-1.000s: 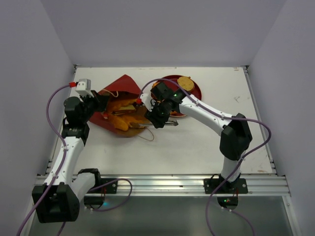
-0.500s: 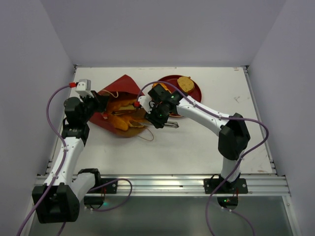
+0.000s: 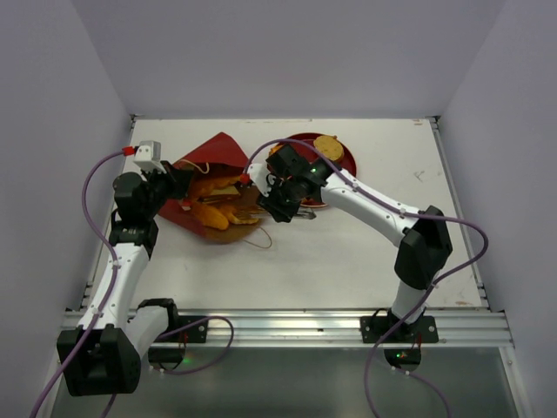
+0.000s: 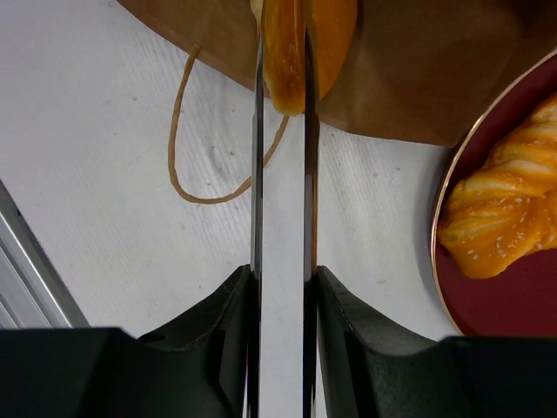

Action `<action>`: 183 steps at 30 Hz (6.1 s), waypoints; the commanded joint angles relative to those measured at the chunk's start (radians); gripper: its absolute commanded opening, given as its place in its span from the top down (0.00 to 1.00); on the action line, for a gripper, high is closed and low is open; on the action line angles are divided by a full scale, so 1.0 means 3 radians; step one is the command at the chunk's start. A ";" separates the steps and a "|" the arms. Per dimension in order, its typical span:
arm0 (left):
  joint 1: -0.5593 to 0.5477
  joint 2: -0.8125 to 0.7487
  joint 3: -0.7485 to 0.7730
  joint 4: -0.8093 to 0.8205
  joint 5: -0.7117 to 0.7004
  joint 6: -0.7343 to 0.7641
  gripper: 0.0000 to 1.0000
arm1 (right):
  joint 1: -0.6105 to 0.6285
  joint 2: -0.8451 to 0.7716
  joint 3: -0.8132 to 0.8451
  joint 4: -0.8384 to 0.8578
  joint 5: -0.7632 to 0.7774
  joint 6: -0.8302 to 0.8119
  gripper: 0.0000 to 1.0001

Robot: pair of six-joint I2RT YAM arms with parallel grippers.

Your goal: Take the fake bread out of the paper bag

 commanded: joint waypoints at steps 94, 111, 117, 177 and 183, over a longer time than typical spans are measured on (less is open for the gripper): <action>0.0029 -0.0119 -0.0038 0.0069 -0.0060 0.0094 0.91 | -0.2199 -0.0896 -0.0279 0.0716 -0.1645 0.0210 0.55; 0.0029 -0.0037 -0.0053 0.0115 -0.0004 -0.0064 0.91 | -0.0543 -0.1353 -0.0959 0.0315 -0.1854 0.0231 0.59; 0.0029 -0.0068 -0.0089 0.0146 -0.0091 -0.0253 0.92 | -0.0532 -0.0882 -0.1036 0.1246 -0.1702 0.1675 0.57; 0.0044 -0.0063 -0.0083 0.0126 -0.0081 -0.0110 0.91 | -0.0834 -0.0687 -0.1546 0.2433 -0.1819 0.3400 0.48; 0.0049 -0.0068 -0.0084 0.0136 -0.0065 -0.0121 0.91 | -0.0854 -0.0565 -0.1399 0.2418 -0.1803 0.3400 0.48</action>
